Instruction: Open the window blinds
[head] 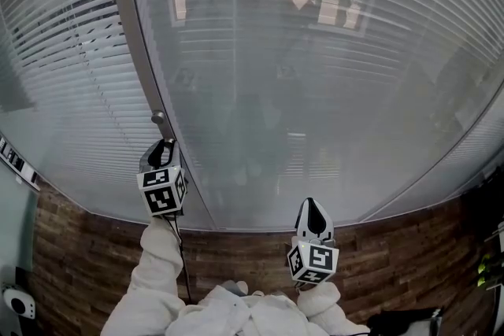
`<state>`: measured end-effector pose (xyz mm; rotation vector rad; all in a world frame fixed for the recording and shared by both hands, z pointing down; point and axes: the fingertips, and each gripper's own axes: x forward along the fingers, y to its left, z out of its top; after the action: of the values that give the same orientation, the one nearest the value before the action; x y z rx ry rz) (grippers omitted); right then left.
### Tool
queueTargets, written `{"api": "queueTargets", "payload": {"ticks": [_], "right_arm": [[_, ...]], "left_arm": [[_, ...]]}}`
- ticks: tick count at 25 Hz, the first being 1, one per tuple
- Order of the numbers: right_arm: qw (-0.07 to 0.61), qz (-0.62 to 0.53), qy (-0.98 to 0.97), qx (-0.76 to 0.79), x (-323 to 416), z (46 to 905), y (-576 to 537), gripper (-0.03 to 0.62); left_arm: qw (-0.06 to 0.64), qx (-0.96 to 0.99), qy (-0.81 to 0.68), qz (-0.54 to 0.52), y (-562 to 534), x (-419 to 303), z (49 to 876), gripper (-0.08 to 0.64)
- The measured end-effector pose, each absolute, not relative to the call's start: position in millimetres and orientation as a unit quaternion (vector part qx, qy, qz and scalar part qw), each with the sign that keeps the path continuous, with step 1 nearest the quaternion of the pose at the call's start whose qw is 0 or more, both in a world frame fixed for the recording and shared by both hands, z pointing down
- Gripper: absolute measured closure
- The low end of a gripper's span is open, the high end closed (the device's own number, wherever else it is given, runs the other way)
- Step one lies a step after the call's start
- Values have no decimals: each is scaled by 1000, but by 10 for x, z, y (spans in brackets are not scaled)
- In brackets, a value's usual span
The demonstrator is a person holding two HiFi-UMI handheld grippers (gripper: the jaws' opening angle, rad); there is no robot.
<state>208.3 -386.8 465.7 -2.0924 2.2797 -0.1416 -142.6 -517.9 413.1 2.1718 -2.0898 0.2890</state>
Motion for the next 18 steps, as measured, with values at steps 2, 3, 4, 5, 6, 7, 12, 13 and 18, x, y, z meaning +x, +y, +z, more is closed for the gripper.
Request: {"api": "queueTargets", "payload": {"ticks": [2, 3, 4, 5, 6, 7, 12, 13, 18], "right_arm": [[22, -47, 735, -676, 2094, 4663, -3854, 578], [22, -47, 736, -675, 2096, 4664, -3850, 578], [23, -47, 736, -675, 2094, 4662, -3850, 578], [23, -47, 737, -674, 2089, 4660, -3851, 578], [23, -47, 737, -674, 2084, 4658, -3852, 578], [23, -47, 737, -673, 2081, 4657, -3850, 578], [24, -49, 737, -673, 2089, 4656, -3837, 578], [25, -50, 737, -673, 2092, 4657, -3838, 578], [24, -51, 737, -674, 2109, 4666, -3840, 578]], "left_arm": [[87, 717, -688, 71, -5173, -1432, 4127, 437], [103, 717, -687, 56, -5172, -1438, 4124, 437], [119, 716, -686, 41, -5173, -1447, 4120, 437], [135, 715, -685, 24, -5175, -1460, 4117, 437], [148, 714, -684, 8, -5178, -1474, 4114, 437], [160, 713, -683, -5, -5181, -1483, 4115, 437], [194, 714, -671, -45, -5205, -1451, 4192, 437], [201, 713, -670, -56, -5207, -1455, 4191, 437], [243, 694, -665, -129, -5207, -1474, 4188, 437]]}}
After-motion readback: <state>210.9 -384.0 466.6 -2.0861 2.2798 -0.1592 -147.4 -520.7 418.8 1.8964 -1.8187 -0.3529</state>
